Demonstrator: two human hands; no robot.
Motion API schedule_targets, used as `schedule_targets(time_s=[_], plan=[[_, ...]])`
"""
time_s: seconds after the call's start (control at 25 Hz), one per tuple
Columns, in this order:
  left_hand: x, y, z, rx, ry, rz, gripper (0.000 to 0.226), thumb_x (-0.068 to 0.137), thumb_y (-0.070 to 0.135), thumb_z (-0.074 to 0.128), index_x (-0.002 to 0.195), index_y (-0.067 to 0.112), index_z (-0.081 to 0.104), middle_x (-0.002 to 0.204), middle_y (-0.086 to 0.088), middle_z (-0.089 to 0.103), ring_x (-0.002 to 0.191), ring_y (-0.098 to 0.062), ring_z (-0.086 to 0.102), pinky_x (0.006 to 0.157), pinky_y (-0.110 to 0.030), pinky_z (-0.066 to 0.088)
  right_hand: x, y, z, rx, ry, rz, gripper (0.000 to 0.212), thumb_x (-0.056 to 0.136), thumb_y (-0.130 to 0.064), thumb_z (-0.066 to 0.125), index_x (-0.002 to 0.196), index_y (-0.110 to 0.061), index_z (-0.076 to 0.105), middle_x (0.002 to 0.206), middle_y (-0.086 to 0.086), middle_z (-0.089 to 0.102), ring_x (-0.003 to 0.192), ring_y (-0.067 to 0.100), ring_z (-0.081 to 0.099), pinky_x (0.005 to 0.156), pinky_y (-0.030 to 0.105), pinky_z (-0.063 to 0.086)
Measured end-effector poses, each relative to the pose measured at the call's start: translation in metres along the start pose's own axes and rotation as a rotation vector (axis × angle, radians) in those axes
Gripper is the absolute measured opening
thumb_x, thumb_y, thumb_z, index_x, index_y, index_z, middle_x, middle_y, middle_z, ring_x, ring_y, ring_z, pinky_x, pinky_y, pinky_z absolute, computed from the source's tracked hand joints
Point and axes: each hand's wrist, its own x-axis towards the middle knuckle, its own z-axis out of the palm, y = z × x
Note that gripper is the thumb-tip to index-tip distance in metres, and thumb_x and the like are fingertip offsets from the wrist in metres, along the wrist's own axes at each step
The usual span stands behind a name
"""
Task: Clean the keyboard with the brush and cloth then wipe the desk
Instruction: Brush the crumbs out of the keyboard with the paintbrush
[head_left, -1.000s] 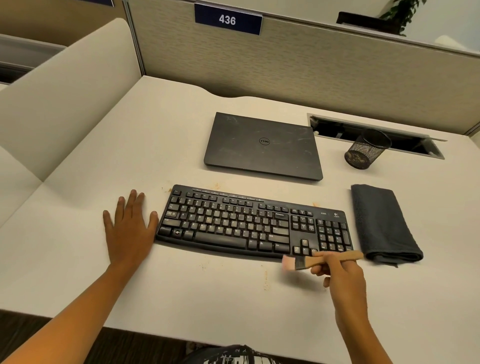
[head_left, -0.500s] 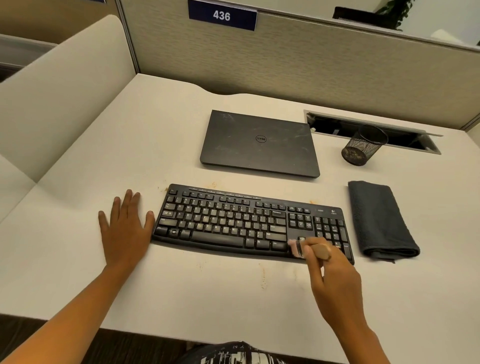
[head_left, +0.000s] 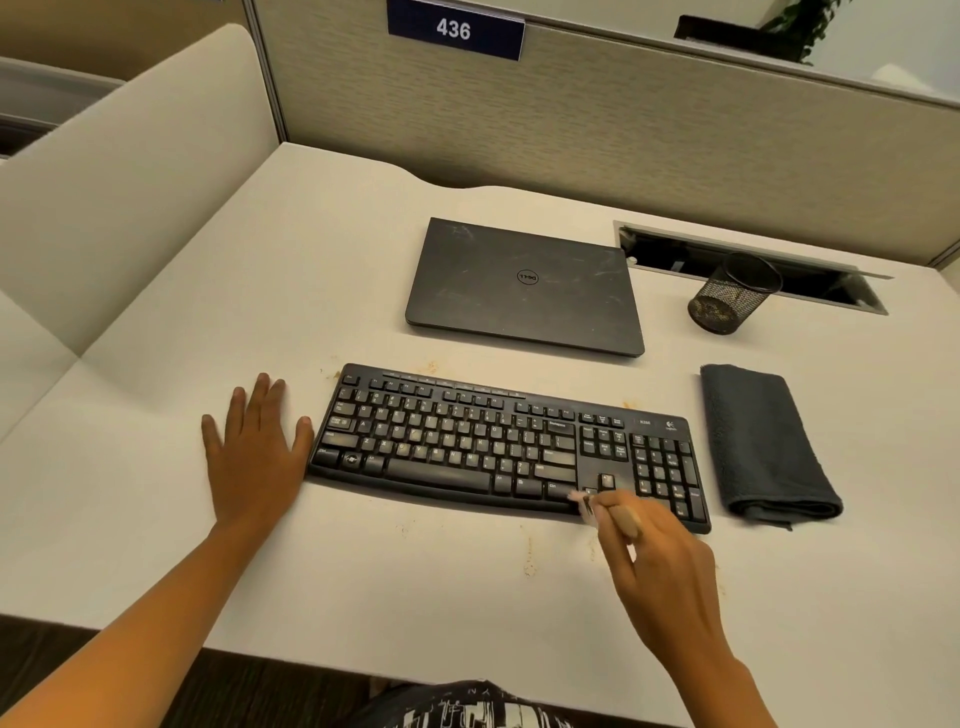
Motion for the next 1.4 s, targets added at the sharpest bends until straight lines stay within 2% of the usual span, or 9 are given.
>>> schedule_targets(time_s=[0.16,0.28,0.48,0.68,0.84,1.04,1.16,1.28,1.4], plan=[[0.0,0.0,0.0,-0.005,-0.002,-0.003,0.054,0.1,0.031,0.047,0.15,0.014,0.034,0.159,-0.004,0.028,0.148,-0.027,0.019,0.117,-0.052,0.006,0.008,-0.002,0.01,0.154,0.044,0.033,0.036,0.1,-0.034,0.04,0.117,-0.013,0.064,0.106,-0.016,0.056,0.098,-0.006,0.049,0.089,0.003,0.039],[0.0,0.0,-0.001,-0.01,-0.008,-0.001,0.054,0.1,0.032,0.046,0.15,0.014,0.034,0.16,-0.004,0.027,0.149,-0.026,0.018,0.118,-0.052,0.005,0.013,0.005,0.014,0.237,0.09,0.123,0.033,0.096,-0.029,0.045,0.122,-0.018,0.062,0.108,-0.021,0.057,0.093,0.0,0.06,0.081,0.012,0.051],[0.0,0.0,-0.001,-0.016,-0.005,0.001,0.054,0.1,0.032,0.046,0.15,0.013,0.034,0.16,-0.004,0.027,0.149,-0.026,0.018,0.118,-0.052,0.005,0.007,0.003,0.009,0.332,0.16,0.221,0.029,0.093,-0.033,0.047,0.093,-0.014,0.069,0.083,-0.022,0.062,0.063,0.013,0.063,0.05,0.025,0.054],[-0.001,0.001,-0.001,-0.019,-0.006,-0.005,0.054,0.101,0.032,0.045,0.15,0.013,0.033,0.16,-0.003,0.026,0.149,-0.025,0.016,0.118,-0.051,0.004,0.015,0.009,0.008,0.273,0.181,0.3,0.014,0.093,-0.005,0.057,0.095,-0.012,0.069,0.081,-0.007,0.068,0.076,0.004,0.062,0.059,0.014,0.051],[0.0,0.0,-0.001,-0.016,-0.011,0.004,0.055,0.101,0.032,0.046,0.15,0.013,0.033,0.16,-0.004,0.026,0.149,-0.026,0.017,0.118,-0.051,0.004,0.016,0.002,0.004,0.318,0.14,0.382,0.023,0.094,-0.005,0.056,0.083,-0.024,0.06,0.067,-0.012,0.061,0.062,0.018,0.059,0.046,0.028,0.047],[0.0,0.0,-0.001,-0.014,-0.007,0.006,0.055,0.1,0.033,0.046,0.15,0.013,0.033,0.16,-0.004,0.026,0.149,-0.026,0.017,0.118,-0.052,0.004,0.015,0.009,-0.002,0.293,0.102,0.421,0.022,0.095,-0.007,0.055,0.075,-0.014,0.061,0.064,-0.008,0.061,0.056,0.019,0.057,0.048,0.028,0.048],[0.0,0.0,-0.001,-0.021,-0.006,0.009,0.055,0.1,0.032,0.046,0.15,0.013,0.033,0.16,-0.005,0.027,0.149,-0.026,0.017,0.118,-0.052,0.005,0.009,0.013,-0.005,0.357,0.047,0.525,0.037,0.095,-0.01,0.055,0.058,-0.007,0.056,0.051,0.005,0.056,0.048,0.023,0.054,0.049,0.044,0.05],[0.0,0.0,-0.001,-0.018,-0.004,0.009,0.055,0.1,0.032,0.047,0.15,0.013,0.033,0.16,-0.005,0.027,0.149,-0.027,0.017,0.118,-0.052,0.005,0.007,0.009,-0.006,0.34,0.104,0.488,0.034,0.096,-0.015,0.053,0.063,-0.011,0.056,0.054,0.002,0.058,0.055,0.022,0.056,0.046,0.035,0.047],[0.0,0.0,0.0,-0.025,-0.003,0.011,0.055,0.1,0.032,0.046,0.15,0.013,0.033,0.16,-0.005,0.026,0.149,-0.026,0.017,0.118,-0.052,0.005,0.008,0.006,-0.005,0.321,0.024,0.514,0.039,0.097,-0.018,0.051,0.06,-0.006,0.057,0.051,0.004,0.057,0.048,0.023,0.053,0.047,0.044,0.049]])
